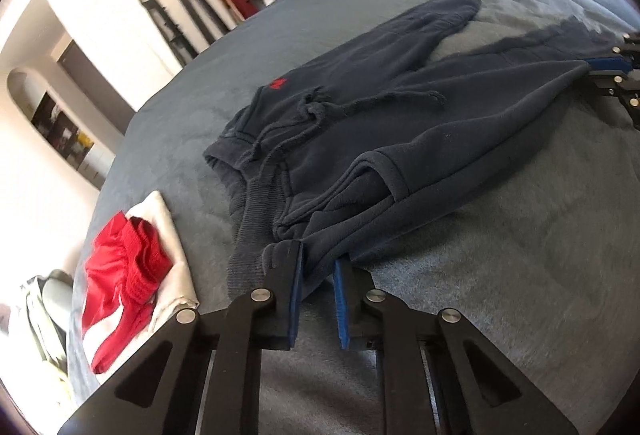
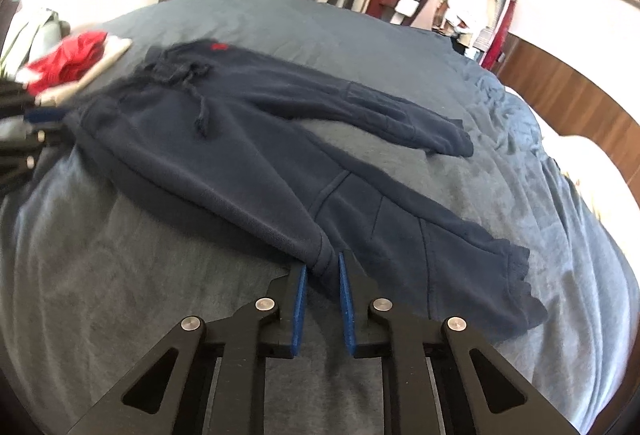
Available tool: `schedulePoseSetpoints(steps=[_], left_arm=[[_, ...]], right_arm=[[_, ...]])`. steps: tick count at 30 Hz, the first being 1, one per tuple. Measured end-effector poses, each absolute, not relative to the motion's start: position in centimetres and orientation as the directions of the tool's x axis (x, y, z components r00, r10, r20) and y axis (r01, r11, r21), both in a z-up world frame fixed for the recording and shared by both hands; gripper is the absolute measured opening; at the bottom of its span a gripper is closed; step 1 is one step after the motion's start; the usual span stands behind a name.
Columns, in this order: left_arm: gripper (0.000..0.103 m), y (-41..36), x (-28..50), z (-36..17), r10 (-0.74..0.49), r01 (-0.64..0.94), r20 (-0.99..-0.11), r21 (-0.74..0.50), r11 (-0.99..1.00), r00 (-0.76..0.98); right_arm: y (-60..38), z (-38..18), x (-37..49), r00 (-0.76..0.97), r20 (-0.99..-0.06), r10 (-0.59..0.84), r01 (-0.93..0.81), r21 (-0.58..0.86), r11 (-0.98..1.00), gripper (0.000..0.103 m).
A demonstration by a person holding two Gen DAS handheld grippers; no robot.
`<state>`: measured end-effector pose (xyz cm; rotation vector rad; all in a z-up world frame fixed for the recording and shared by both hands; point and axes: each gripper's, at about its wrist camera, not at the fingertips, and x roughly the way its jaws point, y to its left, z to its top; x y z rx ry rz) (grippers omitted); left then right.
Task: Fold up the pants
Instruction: 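Grasp the waistband with the left tool while the right tool grasps the cuffs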
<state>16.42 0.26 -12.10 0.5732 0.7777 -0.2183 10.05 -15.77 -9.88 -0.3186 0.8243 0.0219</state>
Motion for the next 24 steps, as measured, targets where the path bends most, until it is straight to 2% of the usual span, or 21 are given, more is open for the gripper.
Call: schedulePoseSetpoints(steps=[12, 18, 24], left_arm=[[0.012, 0.7, 16.6, -8.4, 0.038, 0.279, -0.654, 0.374, 0.884, 0.756], [0.011, 0.5, 17.4, -7.0, 0.047, 0.254, -0.618, 0.390, 0.885, 0.785], [0.011, 0.6, 18.9, -5.7, 0.057, 0.237, -0.594, 0.404, 0.884, 0.802]], right_arm=[[-16.1, -5.7, 10.8, 0.769, -0.630, -0.105, -0.075, -0.253, 0.965, 0.012], [-16.1, -3.6, 11.9, 0.815, -0.569, -0.108, -0.059, -0.268, 0.962, 0.012], [-16.1, -2.7, 14.1, 0.831, -0.548, -0.099, -0.064, -0.270, 0.961, 0.011]])
